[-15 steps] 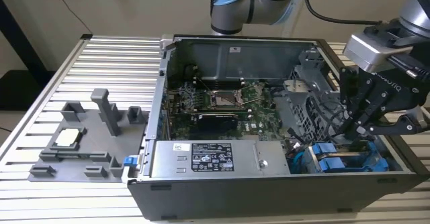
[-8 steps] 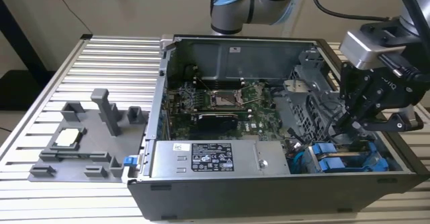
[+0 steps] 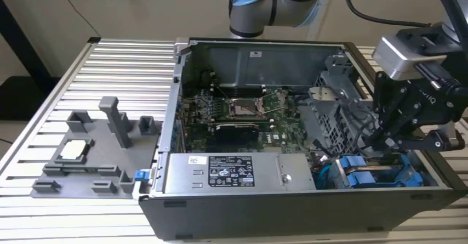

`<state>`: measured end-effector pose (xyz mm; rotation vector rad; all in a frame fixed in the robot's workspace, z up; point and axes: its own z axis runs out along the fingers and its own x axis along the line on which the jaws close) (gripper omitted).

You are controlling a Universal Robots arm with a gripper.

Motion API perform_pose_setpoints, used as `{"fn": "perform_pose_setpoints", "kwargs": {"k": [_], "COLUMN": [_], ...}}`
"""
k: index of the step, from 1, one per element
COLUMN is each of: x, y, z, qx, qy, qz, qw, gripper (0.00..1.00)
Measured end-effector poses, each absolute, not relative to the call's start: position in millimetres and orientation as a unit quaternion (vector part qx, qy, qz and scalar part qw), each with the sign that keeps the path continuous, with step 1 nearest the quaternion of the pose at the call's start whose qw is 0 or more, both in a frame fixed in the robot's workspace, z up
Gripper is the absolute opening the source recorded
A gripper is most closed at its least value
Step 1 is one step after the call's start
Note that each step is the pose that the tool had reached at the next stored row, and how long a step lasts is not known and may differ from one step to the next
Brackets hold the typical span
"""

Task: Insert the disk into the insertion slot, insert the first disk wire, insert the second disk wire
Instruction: 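Insert the second disk wire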

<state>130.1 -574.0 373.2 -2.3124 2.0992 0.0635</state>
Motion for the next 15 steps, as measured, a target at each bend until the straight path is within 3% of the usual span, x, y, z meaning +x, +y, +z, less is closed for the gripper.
{"fn": "perform_pose_setpoints", "kwargs": {"k": [10,15], "x": [130.4,135.3], "y": [-582.4,-584.2], "z": [371.3,371.2], "qx": [-0.723,-0.721], "qy": [0.69,0.69], "qz": [0.032,0.061], "qw": [0.016,-0.01], "gripper": [0.16,0.16]}}
